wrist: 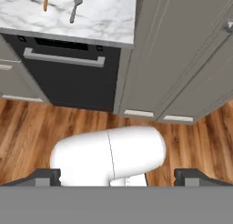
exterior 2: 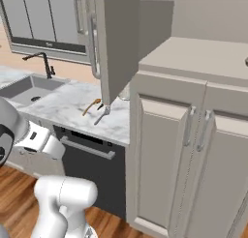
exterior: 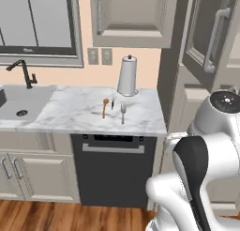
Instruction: Organize the utensils by type. Pick up the wooden spoons from the counter and place them in the open cabinet. Then pick up the metallic utensils from the counter and place them in the open drawer.
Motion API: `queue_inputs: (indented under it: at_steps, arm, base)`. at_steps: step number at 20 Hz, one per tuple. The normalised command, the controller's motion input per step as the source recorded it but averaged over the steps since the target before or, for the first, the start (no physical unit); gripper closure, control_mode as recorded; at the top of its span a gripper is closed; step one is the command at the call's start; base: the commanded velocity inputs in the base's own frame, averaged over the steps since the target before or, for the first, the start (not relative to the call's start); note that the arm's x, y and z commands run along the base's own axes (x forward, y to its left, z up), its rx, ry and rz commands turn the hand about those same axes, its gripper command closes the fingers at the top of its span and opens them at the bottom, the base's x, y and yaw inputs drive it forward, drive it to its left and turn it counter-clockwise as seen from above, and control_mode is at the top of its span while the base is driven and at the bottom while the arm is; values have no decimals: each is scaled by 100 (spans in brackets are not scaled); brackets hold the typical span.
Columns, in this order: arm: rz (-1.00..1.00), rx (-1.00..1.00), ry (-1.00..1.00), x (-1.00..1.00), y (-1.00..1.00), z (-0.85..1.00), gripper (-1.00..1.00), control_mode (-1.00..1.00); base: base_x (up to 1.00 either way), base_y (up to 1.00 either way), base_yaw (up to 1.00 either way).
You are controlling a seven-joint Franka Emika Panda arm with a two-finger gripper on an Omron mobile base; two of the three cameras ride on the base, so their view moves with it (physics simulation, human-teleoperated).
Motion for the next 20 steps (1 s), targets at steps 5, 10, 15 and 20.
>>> queue_inputs:
  at_steps: [5,10,15,20]
  arm:
    - [0,0,0,0,0,0,-100,100]
    - [0,0,0,0,0,0,-100,100]
    - [0,0,0,0,0,0,-100,100]
    - [0,0,0,0,0,0,-100,100]
  base:
    - [26,66,0]
    - [46,40,-5]
    - [49,9,-6]
    - [46,14,-9]
